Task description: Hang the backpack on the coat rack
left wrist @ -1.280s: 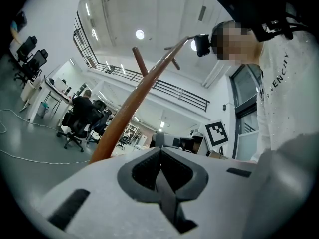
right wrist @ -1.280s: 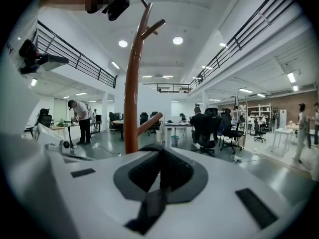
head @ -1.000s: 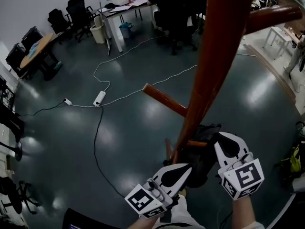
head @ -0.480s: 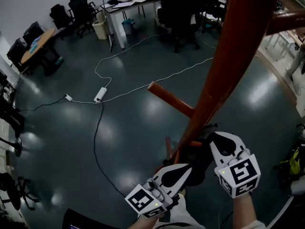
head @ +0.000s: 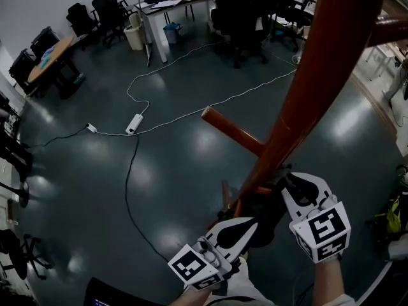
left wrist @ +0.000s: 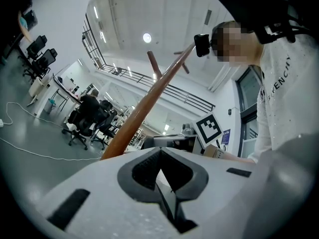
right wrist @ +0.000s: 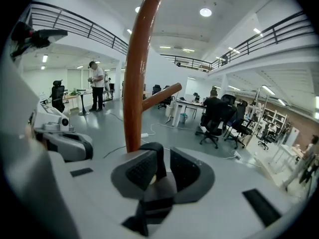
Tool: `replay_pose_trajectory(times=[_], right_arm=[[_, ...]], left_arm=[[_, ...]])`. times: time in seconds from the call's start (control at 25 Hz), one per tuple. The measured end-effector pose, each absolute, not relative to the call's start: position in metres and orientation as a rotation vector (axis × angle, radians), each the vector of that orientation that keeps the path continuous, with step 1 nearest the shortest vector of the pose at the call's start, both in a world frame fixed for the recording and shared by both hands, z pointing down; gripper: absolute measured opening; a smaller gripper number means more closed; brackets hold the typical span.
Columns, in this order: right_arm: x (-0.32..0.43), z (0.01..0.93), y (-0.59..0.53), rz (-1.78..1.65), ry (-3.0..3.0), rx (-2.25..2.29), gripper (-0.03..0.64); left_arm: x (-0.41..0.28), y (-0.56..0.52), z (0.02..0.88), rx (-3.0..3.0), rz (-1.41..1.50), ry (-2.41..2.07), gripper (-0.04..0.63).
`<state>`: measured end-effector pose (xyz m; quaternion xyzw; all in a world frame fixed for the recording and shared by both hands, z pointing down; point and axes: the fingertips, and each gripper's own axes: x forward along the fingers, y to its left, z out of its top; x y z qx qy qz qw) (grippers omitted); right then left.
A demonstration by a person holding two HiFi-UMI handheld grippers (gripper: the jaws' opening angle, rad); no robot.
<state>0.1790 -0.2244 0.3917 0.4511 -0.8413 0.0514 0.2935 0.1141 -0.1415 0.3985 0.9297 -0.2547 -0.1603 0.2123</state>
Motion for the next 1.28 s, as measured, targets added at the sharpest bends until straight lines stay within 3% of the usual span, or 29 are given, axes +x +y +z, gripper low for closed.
replay_pose_trajectory(times=[0.8,1.28], right_arm=[[0.17,0.391,-0.215,-0.049,-2.016,0.986,0.112],[0.156,0.394,-0.214,-0.196,-1.874,0.742,0.115]], left_arm=[[0.099,-0.138,0.402,2.574,-0.449,-0.728,0.009],[0.094,-0.142,0.401,2.555,-0.463,-0.724,0.009]])
